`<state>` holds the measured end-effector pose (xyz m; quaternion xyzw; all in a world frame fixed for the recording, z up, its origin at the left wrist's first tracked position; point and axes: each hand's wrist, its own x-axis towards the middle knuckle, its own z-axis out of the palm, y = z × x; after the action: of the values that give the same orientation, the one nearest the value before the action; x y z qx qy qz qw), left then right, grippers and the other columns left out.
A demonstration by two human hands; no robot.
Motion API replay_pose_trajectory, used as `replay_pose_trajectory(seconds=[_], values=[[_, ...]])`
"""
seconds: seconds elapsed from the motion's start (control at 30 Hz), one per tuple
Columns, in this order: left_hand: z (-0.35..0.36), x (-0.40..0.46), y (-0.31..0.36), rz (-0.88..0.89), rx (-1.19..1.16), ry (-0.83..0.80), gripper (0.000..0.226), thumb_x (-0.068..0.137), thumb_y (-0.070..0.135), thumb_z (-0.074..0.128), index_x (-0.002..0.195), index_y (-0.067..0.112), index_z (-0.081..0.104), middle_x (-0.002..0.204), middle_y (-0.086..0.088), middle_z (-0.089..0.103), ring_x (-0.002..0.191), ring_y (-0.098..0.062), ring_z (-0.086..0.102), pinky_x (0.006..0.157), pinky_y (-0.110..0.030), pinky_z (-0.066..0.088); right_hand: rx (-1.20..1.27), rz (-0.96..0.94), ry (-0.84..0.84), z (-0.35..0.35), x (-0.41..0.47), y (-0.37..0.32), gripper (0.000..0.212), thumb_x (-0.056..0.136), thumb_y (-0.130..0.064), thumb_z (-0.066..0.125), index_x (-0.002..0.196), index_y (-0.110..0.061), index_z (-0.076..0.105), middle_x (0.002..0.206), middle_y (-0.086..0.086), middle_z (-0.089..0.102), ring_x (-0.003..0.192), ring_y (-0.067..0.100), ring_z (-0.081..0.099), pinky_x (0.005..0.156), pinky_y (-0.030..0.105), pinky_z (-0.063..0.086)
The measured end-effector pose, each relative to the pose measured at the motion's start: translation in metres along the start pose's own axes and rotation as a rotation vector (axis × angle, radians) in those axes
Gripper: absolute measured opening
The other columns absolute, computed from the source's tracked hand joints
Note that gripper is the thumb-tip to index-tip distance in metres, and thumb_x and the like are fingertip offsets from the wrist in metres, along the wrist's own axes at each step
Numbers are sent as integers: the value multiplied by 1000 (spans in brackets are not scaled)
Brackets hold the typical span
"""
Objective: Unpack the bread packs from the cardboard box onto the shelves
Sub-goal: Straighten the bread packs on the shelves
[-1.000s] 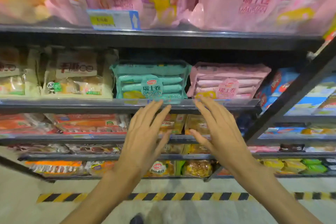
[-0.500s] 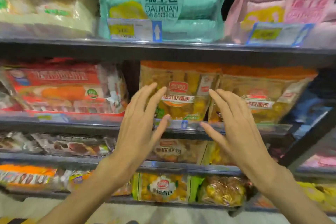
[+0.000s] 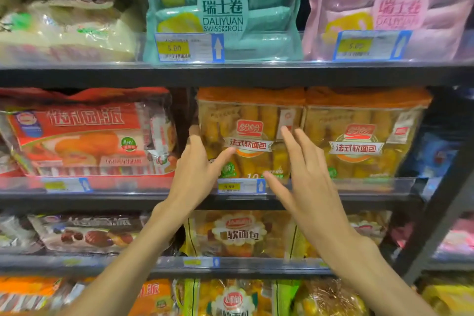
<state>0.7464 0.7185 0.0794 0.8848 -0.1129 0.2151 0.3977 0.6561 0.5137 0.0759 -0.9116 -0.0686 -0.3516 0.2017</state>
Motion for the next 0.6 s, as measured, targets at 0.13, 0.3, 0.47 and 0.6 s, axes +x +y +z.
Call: replay_pose_trajectory(seconds=[0.13,0.3,0.47,0.6], values=[[-3,1,-10,36,8,41,82,85,80,57,138,25,30,125,-2,66,111,-26,68,87,-51,60,-2,-21,8,16,2,-11,85,96,-40,65,164,-26,17,169,4,19,156,24,19,111,42,45],[-8,-1,-16,21,91,67,62,88,72,54,114,19,36,98,-5,65,87,-30,68,60,-38,50,50,7,18,24,3,-17,91,95,-38,68,164,-29,10,171,5,9,156,28,22,114,47,42],[-6,-8,-13,41,82,98,82,90,70,56,144,14,31,126,-8,61,105,-30,67,75,-42,55,249,169,-32,26,5,-20,106,98,-39,65,160,-32,-21,173,-1,6,158,18,16,124,41,31],[-7,-19,-7,64,59,152,83,93,60,61,153,14,26,143,-5,53,127,-26,60,95,-41,57,89,220,-9,38,12,-21,97,100,-42,61,163,-19,-9,168,7,19,151,23,35,114,34,41]])
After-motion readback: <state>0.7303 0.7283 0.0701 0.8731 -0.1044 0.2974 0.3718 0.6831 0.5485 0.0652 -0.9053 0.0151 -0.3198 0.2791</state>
